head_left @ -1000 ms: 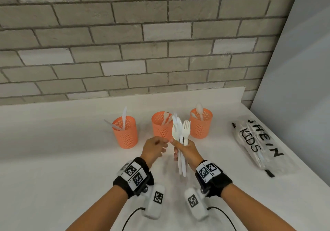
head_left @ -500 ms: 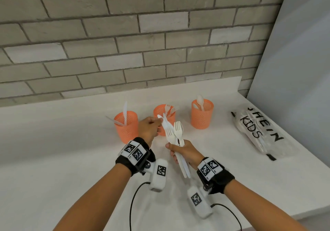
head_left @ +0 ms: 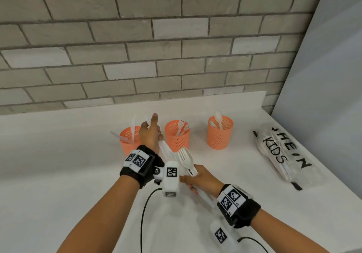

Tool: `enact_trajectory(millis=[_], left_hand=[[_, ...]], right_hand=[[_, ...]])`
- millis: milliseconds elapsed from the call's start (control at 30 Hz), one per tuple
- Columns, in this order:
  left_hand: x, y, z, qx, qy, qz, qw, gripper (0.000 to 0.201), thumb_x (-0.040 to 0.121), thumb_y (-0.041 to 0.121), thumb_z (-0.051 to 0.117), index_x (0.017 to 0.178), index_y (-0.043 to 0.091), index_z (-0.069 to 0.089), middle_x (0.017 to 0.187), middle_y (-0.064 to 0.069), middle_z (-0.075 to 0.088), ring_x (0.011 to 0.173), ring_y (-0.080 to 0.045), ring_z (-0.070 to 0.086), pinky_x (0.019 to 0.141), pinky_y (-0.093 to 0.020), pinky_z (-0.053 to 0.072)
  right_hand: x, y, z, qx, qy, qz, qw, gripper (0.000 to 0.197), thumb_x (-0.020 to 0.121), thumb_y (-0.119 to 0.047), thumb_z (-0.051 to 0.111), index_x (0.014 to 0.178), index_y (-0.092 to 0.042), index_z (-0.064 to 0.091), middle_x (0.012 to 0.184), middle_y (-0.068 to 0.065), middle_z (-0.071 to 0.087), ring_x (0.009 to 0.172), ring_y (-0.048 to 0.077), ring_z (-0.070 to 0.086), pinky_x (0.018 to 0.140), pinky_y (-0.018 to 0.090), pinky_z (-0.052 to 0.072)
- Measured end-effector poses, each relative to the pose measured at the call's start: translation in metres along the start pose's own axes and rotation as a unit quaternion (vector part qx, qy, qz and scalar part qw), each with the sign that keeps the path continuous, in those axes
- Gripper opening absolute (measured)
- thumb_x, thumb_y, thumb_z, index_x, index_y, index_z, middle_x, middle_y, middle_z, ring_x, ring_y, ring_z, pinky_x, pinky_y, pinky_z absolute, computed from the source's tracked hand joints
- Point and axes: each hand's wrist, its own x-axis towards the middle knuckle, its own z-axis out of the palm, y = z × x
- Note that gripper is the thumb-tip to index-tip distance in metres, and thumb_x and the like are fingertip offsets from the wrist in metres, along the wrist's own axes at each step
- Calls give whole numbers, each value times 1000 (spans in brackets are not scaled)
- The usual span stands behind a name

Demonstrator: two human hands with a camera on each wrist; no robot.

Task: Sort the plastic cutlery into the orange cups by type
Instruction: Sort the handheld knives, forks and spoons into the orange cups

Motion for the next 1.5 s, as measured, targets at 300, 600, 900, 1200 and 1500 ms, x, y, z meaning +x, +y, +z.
enact_trajectory(millis=[300,600,900,1200,1500], left_hand=[[-1,-3,-8,20,32,47,998,26,101,23,32,97,15,56,56,-1,38,35,-6,38,37,-17,33],[-32,-41,23,162,-168,-128,964,26,87,36,60,80,11,59,64,1,44,42,-6,28,34,-15,22],[-29,-36,45,164,-111,-72,978,34,95,19,50,62,12,56,46,2,43,32,-7,30,37,-17,26],[-32,-40,56,206,-151,-70,964,33,97,19,45,65,10,52,59,-3,47,40,-11,34,39,-19,27],[-9,-13,38,98,18,17,995,20,99,20,32,91,10,47,59,-4,50,53,-17,47,52,-25,37]], right_hand=[[-3,3,-36,59,53,56,995,14,86,-17,65,82,-10,54,53,2,54,37,9,45,41,21,39],[5,-10,-44,68,33,65,995,15,88,-18,64,80,-13,52,45,-1,49,36,10,40,40,22,36],[-1,-13,-56,107,18,93,990,11,89,-18,61,86,-14,51,48,-3,48,37,9,36,39,19,33],[-6,-19,-66,120,16,82,989,10,90,-17,60,87,-13,50,51,-1,48,36,8,35,39,18,31],[-15,-13,-73,100,29,113,988,12,88,-19,62,86,-14,51,54,3,57,35,9,35,39,18,33]])
